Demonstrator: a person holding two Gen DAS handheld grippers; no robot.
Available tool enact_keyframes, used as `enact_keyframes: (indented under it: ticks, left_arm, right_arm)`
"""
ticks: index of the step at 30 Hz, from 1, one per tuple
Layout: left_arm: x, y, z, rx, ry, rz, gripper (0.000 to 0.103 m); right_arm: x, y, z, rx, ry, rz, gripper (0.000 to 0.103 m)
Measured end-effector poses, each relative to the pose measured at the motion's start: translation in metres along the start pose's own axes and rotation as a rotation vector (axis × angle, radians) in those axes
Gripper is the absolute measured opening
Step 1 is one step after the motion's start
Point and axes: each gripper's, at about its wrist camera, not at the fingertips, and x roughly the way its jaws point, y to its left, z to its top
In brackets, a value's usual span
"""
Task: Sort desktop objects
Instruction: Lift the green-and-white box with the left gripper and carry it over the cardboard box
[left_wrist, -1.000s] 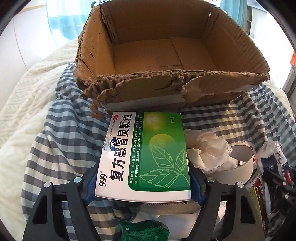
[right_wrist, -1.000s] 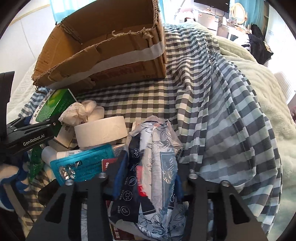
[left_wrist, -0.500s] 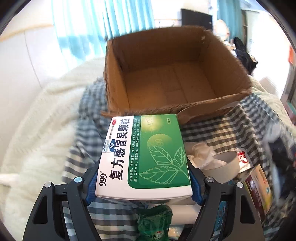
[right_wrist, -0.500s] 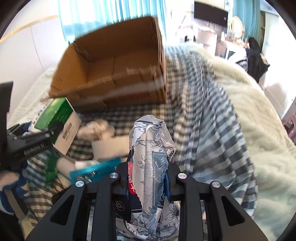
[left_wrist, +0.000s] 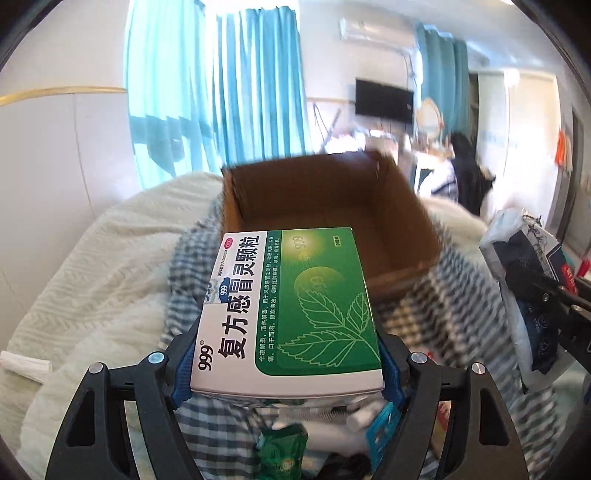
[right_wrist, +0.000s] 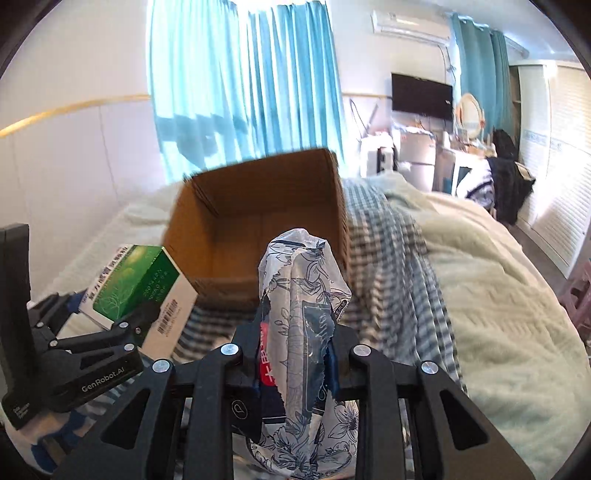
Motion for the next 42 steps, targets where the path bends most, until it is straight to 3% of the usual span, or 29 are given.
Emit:
enact_keyframes:
  ticks: [9,17,20,31,42]
  left_arm:
    - [-0.037,0.001,0.042,0.041,-0.134,-0.014,0.079]
    - [-0.038,0.008,0.077,0.038,-0.204,-0.021,0.079]
    - [-0.03,0.009,0.091,0.042,-0.215,-0.063,0.079]
    - [0.006,0.003,0.116,0.041,-0.227,-0.056,0.079]
    - [0.079,-0.001,0.103,0.038,-0.113,-0.042,0.079]
  right_arm:
    - [-0.036,0.024,0.051,-0.081,-0.19,0.007,0.024]
    - [-0.036,0.041,0.085,-0.133,-0.276,0.018,0.024]
    - [-0.033,0.043,0.097,-0.131,-0.294,0.023,0.024]
    - [0.004,0.029,0.124,-0.117,-0.298,0.042,0.024]
    - [0.082,0.013,0.12,-0.106,-0.209,0.066,0.024]
